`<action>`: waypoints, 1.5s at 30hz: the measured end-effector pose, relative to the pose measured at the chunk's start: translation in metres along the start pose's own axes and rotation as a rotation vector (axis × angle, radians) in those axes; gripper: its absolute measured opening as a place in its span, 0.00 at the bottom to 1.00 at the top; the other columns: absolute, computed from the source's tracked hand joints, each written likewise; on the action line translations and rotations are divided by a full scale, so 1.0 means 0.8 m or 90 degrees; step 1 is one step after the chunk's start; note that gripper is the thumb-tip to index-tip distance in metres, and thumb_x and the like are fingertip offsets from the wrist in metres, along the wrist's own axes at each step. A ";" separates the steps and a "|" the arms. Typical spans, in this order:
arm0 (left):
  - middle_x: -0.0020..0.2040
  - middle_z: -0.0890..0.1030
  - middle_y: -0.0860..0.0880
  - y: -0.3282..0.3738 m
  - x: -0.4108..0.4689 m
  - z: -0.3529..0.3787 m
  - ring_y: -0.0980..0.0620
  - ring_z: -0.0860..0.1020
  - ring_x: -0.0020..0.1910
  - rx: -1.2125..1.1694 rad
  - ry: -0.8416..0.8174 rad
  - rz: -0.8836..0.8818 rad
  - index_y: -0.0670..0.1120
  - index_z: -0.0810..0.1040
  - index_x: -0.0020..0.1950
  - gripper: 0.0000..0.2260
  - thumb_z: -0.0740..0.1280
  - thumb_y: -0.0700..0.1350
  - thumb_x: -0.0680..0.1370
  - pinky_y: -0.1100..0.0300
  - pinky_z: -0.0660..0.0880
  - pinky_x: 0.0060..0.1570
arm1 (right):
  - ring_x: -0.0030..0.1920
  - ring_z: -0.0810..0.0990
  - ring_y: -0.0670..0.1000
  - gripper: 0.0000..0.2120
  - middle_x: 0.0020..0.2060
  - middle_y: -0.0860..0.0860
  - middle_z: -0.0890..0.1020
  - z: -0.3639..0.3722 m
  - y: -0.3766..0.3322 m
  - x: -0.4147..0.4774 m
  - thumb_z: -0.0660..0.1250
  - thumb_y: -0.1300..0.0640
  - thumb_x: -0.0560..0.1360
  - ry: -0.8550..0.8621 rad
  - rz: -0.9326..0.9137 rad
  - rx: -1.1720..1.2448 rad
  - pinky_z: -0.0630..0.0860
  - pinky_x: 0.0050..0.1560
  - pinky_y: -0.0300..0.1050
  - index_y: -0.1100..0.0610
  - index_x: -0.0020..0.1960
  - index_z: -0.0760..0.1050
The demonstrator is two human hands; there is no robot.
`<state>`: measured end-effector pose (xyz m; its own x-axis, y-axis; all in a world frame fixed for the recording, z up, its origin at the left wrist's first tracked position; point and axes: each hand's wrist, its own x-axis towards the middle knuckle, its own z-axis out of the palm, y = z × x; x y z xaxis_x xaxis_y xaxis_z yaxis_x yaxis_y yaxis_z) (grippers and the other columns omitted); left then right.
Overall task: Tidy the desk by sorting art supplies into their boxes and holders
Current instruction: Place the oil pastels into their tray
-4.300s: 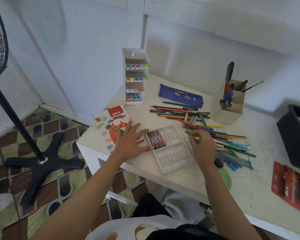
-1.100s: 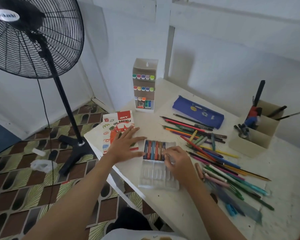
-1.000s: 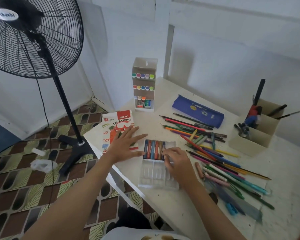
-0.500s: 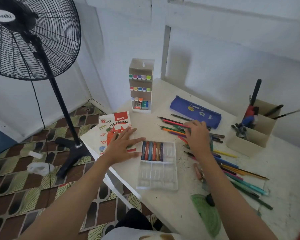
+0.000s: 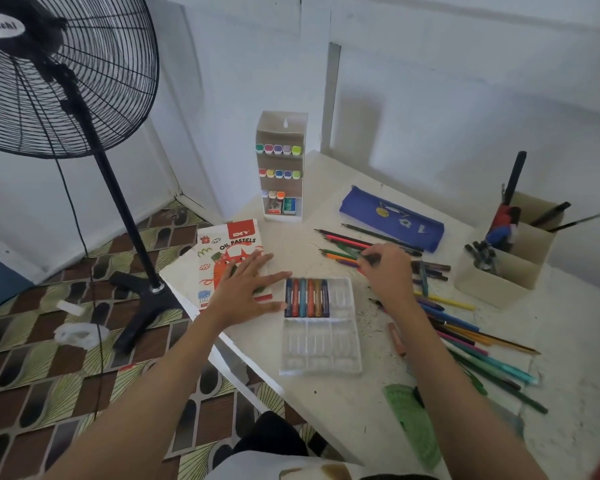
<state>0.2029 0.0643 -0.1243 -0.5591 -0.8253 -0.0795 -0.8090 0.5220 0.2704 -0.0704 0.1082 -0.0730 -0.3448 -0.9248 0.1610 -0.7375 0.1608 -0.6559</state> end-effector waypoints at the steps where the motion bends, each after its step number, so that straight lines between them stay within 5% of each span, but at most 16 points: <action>1: 0.78 0.48 0.56 -0.001 0.000 0.000 0.55 0.39 0.76 -0.002 0.002 -0.001 0.71 0.52 0.69 0.38 0.37 0.81 0.62 0.49 0.34 0.71 | 0.39 0.76 0.45 0.06 0.44 0.53 0.82 -0.004 -0.008 -0.008 0.70 0.62 0.73 -0.037 0.004 0.015 0.71 0.45 0.36 0.61 0.49 0.81; 6: 0.78 0.50 0.56 0.001 -0.002 -0.001 0.54 0.40 0.76 -0.013 0.008 -0.002 0.72 0.53 0.68 0.37 0.38 0.81 0.62 0.47 0.36 0.72 | 0.37 0.78 0.49 0.06 0.37 0.50 0.82 -0.005 -0.032 -0.050 0.68 0.54 0.73 -0.167 0.072 -0.122 0.75 0.39 0.42 0.54 0.44 0.82; 9: 0.78 0.50 0.56 0.001 -0.002 0.000 0.54 0.41 0.76 -0.017 0.013 0.001 0.71 0.53 0.69 0.37 0.38 0.81 0.62 0.46 0.36 0.72 | 0.40 0.77 0.50 0.08 0.41 0.49 0.82 0.007 -0.039 -0.070 0.66 0.52 0.74 -0.138 0.085 -0.204 0.72 0.38 0.40 0.50 0.53 0.79; 16: 0.78 0.49 0.56 0.002 -0.001 -0.001 0.54 0.40 0.76 -0.004 0.005 -0.008 0.72 0.52 0.68 0.38 0.36 0.81 0.61 0.47 0.36 0.71 | 0.49 0.79 0.51 0.18 0.47 0.50 0.83 0.036 -0.027 -0.079 0.65 0.50 0.76 -0.134 0.003 -0.170 0.77 0.43 0.43 0.48 0.65 0.73; 27: 0.78 0.50 0.56 0.001 -0.003 -0.001 0.54 0.40 0.76 -0.018 0.010 -0.005 0.70 0.53 0.70 0.39 0.38 0.81 0.62 0.46 0.36 0.72 | 0.50 0.70 0.49 0.17 0.49 0.48 0.73 0.043 -0.002 -0.081 0.65 0.42 0.74 -0.153 0.003 -0.176 0.70 0.40 0.42 0.40 0.62 0.75; 31: 0.78 0.48 0.57 0.001 -0.002 -0.001 0.55 0.39 0.76 -0.013 -0.002 -0.007 0.71 0.51 0.69 0.38 0.37 0.81 0.61 0.47 0.35 0.72 | 0.49 0.72 0.48 0.16 0.48 0.48 0.72 0.036 -0.004 -0.078 0.61 0.42 0.76 -0.174 -0.017 -0.134 0.70 0.40 0.41 0.45 0.61 0.77; 36: 0.78 0.49 0.56 0.000 -0.002 -0.001 0.56 0.39 0.75 -0.021 0.004 -0.005 0.71 0.53 0.69 0.38 0.38 0.81 0.62 0.46 0.36 0.72 | 0.37 0.73 0.45 0.13 0.46 0.47 0.74 0.012 0.001 -0.043 0.60 0.48 0.79 -0.060 -0.041 -0.040 0.65 0.32 0.36 0.50 0.58 0.79; 40: 0.78 0.49 0.56 0.000 -0.002 -0.001 0.57 0.39 0.75 -0.023 0.000 -0.011 0.71 0.53 0.69 0.38 0.38 0.81 0.61 0.47 0.36 0.72 | 0.42 0.77 0.49 0.11 0.52 0.52 0.78 -0.010 0.019 -0.006 0.62 0.58 0.78 0.030 0.017 -0.054 0.70 0.41 0.40 0.54 0.57 0.79; 45: 0.78 0.49 0.57 0.000 0.000 -0.001 0.57 0.38 0.75 -0.022 -0.003 -0.020 0.72 0.53 0.68 0.37 0.39 0.81 0.61 0.47 0.36 0.72 | 0.50 0.79 0.59 0.16 0.53 0.57 0.81 -0.028 0.049 0.048 0.58 0.68 0.77 0.012 0.085 -0.187 0.76 0.45 0.49 0.57 0.58 0.79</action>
<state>0.2031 0.0644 -0.1237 -0.5350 -0.8397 -0.0935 -0.8191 0.4884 0.3009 -0.1252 0.0865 -0.0760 -0.4579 -0.8830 0.1033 -0.8205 0.3750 -0.4316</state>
